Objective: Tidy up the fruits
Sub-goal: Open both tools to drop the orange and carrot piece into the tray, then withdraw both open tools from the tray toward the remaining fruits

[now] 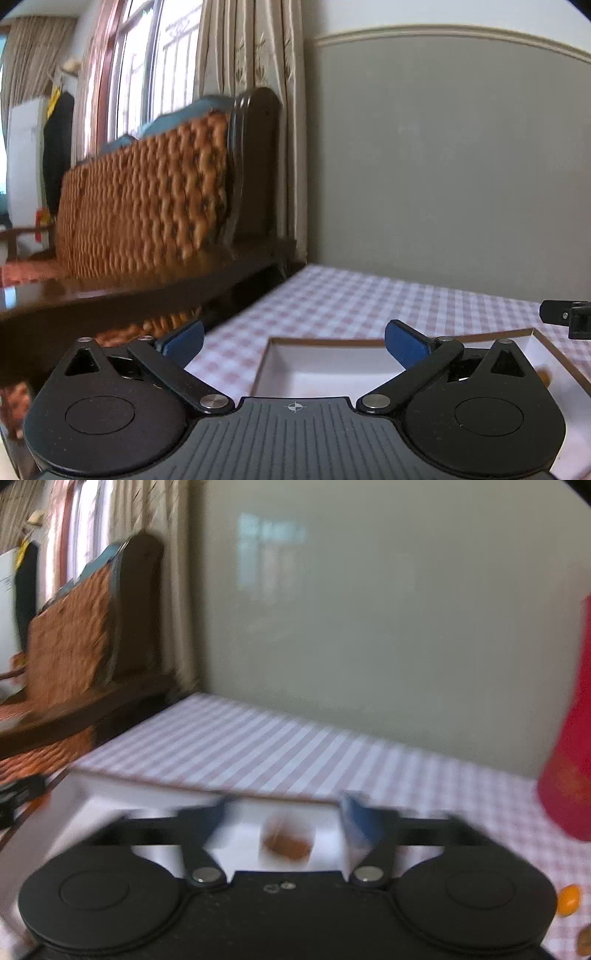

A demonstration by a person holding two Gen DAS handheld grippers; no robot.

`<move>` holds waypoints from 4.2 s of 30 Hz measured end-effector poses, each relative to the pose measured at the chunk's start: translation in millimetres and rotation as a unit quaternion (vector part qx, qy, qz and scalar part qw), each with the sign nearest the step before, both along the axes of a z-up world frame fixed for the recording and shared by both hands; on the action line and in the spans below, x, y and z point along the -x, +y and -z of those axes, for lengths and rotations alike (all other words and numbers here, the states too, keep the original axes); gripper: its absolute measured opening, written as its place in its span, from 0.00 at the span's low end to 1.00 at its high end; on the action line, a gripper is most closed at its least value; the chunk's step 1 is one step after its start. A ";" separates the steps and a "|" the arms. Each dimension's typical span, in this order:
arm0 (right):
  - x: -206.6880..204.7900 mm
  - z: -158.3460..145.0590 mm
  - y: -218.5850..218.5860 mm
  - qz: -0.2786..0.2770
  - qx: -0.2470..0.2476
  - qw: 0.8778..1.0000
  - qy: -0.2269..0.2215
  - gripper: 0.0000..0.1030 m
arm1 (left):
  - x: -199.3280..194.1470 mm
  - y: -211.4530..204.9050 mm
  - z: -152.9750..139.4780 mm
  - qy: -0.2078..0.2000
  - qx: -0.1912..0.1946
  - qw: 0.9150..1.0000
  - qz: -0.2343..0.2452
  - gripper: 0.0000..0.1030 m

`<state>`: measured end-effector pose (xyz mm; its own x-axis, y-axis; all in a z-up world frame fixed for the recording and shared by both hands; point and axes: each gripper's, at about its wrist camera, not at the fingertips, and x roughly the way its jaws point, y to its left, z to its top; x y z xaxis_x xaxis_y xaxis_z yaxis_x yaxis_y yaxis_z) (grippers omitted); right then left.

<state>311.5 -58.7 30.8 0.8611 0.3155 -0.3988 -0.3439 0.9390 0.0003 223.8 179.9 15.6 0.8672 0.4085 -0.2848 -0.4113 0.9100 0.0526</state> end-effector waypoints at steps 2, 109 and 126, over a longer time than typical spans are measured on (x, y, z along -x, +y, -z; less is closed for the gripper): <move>1.7 0.7 -1.3 -0.001 0.006 1.000 -0.003 0.90 | 2.3 0.1 -0.3 -0.003 0.003 1.000 -0.002 1.00; 203.5 0.5 -228.3 0.177 0.035 0.983 -0.027 0.94 | 93.2 -253.4 7.9 0.011 -0.054 0.970 0.238 1.00; 170.6 15.3 -284.5 0.240 0.015 0.971 -0.006 0.94 | 56.5 -318.7 19.0 0.015 -0.065 0.957 0.281 1.00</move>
<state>140.8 -343.2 15.5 0.9104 -0.1357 -0.3907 0.1342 0.9905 -0.0314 167.2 -138.8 -3.4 0.9526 -0.0867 -0.2917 0.1452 0.9719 0.1852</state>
